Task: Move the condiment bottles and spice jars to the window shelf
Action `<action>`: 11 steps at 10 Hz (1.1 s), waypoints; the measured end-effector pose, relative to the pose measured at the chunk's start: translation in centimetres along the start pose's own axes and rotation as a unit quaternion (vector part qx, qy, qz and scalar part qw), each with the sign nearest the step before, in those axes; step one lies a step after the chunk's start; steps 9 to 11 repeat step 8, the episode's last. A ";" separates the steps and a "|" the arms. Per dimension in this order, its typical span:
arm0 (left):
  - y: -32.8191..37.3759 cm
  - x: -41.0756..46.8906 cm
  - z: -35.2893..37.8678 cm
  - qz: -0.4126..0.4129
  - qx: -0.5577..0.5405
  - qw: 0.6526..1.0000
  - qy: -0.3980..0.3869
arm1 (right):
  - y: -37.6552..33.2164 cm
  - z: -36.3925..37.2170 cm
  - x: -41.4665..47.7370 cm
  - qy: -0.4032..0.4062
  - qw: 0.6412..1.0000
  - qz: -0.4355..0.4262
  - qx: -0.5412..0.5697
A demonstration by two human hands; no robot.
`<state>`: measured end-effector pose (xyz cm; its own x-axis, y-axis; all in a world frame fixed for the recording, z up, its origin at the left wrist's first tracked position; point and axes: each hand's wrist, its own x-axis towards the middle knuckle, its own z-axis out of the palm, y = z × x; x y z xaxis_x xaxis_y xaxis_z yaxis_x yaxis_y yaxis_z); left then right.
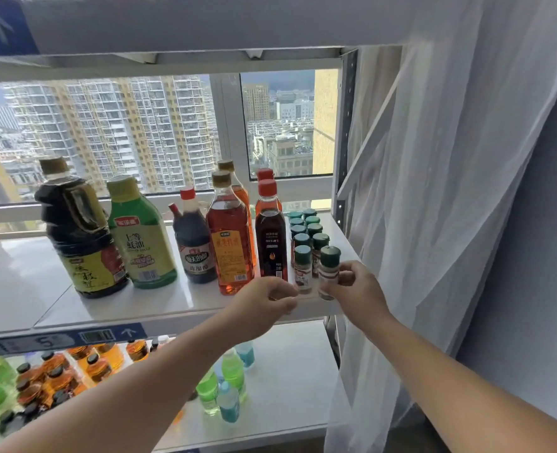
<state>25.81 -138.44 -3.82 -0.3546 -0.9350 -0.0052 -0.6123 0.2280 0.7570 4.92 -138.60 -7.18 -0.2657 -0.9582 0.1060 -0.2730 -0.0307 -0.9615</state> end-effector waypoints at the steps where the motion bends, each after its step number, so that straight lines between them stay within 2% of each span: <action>1: -1.1 1.2 -0.4 -0.013 -0.010 1.000 -0.002 | 0.6 0.5 2.0 0.015 1.000 0.017 -0.018; 5: -3.5 3.5 -0.3 -0.033 -0.032 0.998 -0.045 | 2.3 1.8 5.6 0.017 0.995 0.011 -0.098; 11: -3.1 3.9 -0.1 -0.057 -0.035 0.997 -0.028 | 2.7 1.3 5.0 0.013 0.995 0.029 -0.100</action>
